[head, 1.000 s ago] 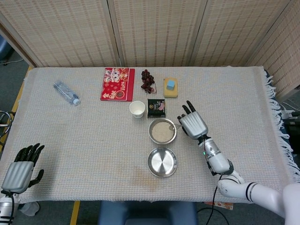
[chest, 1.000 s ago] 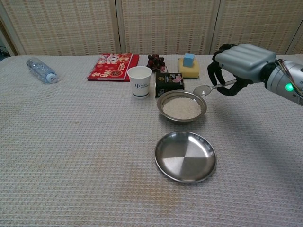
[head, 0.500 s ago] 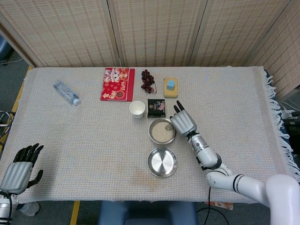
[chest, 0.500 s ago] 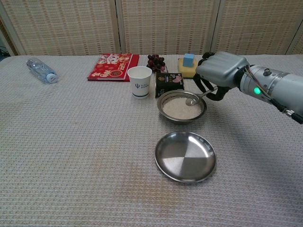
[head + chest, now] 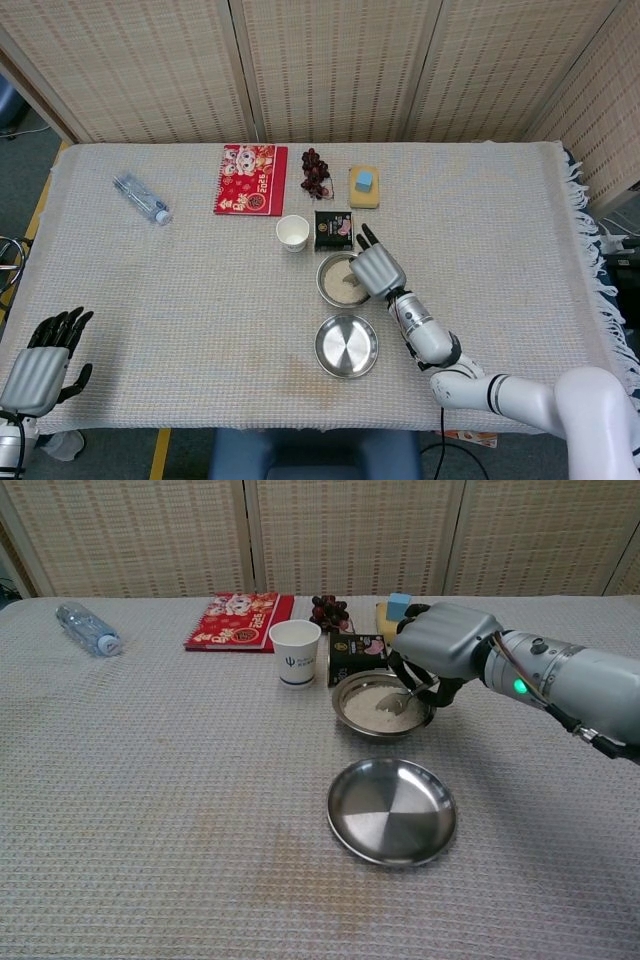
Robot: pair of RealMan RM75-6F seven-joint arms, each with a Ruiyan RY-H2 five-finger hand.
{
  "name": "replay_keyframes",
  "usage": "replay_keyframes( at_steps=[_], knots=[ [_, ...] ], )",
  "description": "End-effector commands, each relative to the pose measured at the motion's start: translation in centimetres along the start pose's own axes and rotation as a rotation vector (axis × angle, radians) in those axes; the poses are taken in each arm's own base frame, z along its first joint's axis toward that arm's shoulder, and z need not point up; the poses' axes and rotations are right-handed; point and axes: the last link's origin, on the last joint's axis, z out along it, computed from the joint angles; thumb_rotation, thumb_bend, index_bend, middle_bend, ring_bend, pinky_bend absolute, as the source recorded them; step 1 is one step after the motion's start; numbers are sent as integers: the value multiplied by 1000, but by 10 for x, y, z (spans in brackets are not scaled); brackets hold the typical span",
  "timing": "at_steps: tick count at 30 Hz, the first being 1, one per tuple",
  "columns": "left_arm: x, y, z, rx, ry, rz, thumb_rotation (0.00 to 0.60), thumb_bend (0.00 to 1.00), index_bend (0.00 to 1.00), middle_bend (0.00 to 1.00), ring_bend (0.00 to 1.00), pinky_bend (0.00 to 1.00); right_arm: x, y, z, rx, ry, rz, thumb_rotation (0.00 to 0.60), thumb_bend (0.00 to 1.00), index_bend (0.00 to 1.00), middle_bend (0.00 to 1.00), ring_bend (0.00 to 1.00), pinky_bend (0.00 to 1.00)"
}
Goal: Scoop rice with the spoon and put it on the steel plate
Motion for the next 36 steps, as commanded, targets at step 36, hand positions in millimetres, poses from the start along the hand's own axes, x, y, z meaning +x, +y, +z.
replay_keyframes(
  at_steps=[36],
  knots=[
    [4,-1,-4,-23,47,-13,600,418,0,0,0,95,-9,41,-2,-149,-154,566,600,376,949,559,135,15]
  ],
)
